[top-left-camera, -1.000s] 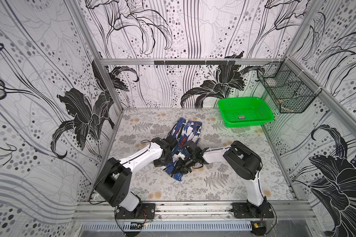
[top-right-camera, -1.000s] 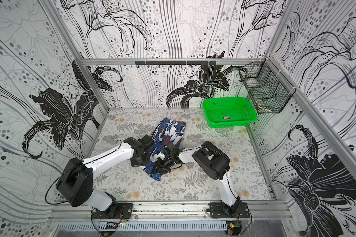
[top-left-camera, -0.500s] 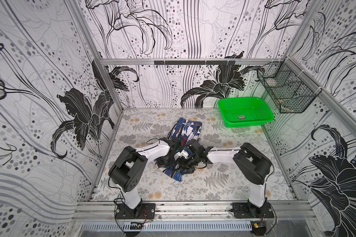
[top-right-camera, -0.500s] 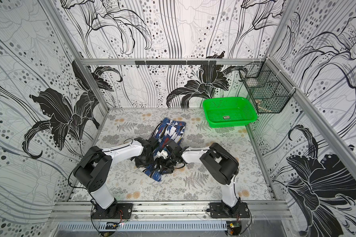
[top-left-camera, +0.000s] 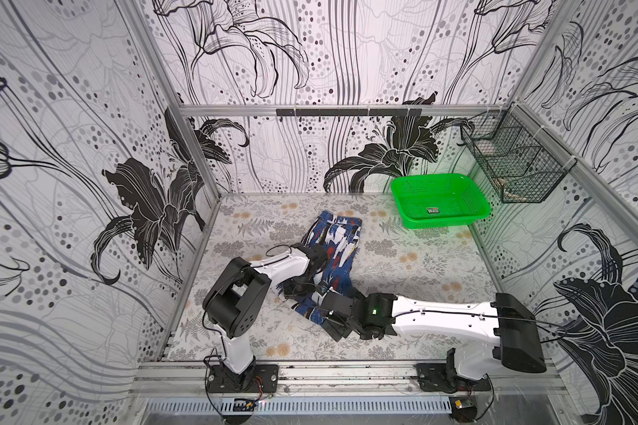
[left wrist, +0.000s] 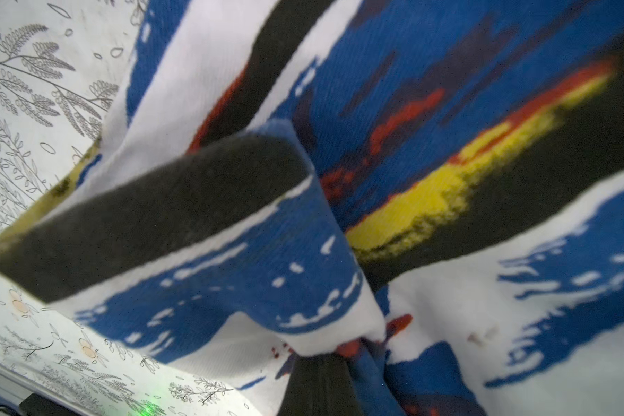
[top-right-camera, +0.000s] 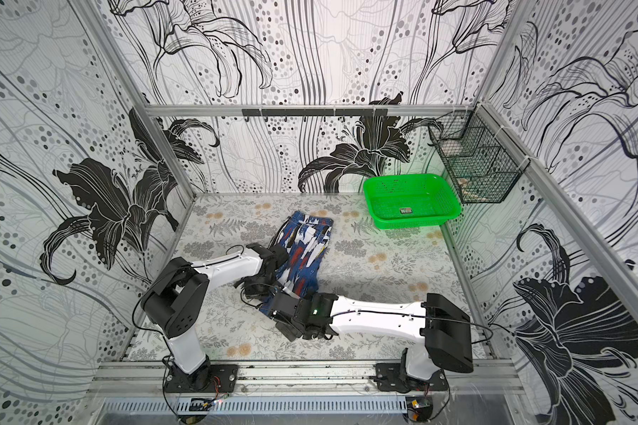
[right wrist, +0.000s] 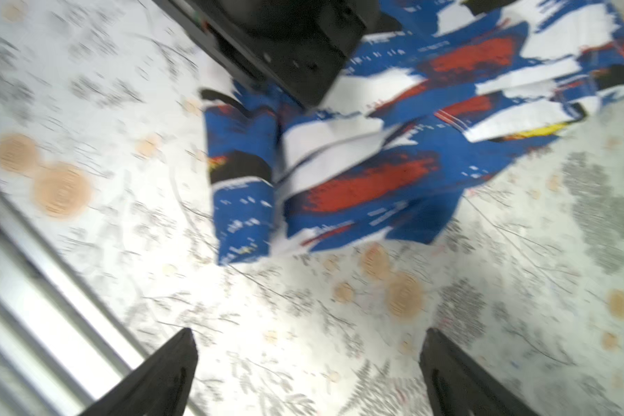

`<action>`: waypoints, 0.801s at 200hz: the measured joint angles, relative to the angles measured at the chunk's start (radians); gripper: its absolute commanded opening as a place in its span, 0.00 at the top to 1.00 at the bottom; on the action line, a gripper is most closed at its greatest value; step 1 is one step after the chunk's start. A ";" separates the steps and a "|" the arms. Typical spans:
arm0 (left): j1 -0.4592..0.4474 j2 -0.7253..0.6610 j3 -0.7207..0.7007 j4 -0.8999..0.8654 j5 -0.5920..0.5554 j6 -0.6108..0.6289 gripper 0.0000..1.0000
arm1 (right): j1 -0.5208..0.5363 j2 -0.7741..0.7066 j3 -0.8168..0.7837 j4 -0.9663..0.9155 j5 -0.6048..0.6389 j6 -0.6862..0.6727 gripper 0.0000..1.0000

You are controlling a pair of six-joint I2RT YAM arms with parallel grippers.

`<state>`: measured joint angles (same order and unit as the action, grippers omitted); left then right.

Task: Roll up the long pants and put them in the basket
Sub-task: Roll the long pant at the center of the board.

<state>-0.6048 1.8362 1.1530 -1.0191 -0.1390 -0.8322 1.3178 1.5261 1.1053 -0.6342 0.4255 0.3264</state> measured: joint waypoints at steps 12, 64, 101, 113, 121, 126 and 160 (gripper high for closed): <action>-0.019 0.026 0.027 -0.023 -0.016 -0.005 1.00 | 0.009 -0.021 -0.018 -0.024 0.053 -0.017 0.01; -0.116 0.063 0.102 0.060 0.037 -0.046 1.00 | 0.101 0.013 -0.013 -0.063 0.207 -0.093 0.09; -0.122 0.051 0.097 0.127 0.083 -0.053 1.00 | 0.164 0.124 0.020 -0.069 0.249 -0.120 0.11; -0.122 0.045 0.090 0.138 0.087 -0.052 1.00 | 0.168 0.185 0.049 -0.080 0.270 -0.123 0.10; -0.122 0.041 0.085 0.142 0.089 -0.052 1.00 | 0.169 0.228 0.069 -0.082 0.284 -0.127 0.10; -0.122 0.039 0.083 0.145 0.089 -0.052 1.00 | 0.169 0.255 0.081 -0.084 0.294 -0.130 0.10; -0.122 0.032 0.076 0.153 0.089 -0.051 1.00 | 0.169 0.402 0.120 -0.079 0.343 -0.145 0.11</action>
<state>-0.7265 1.8687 1.2285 -0.8665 -0.0498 -0.8837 1.4864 1.9285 1.2251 -0.7132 0.7689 0.1810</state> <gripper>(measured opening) 0.046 0.894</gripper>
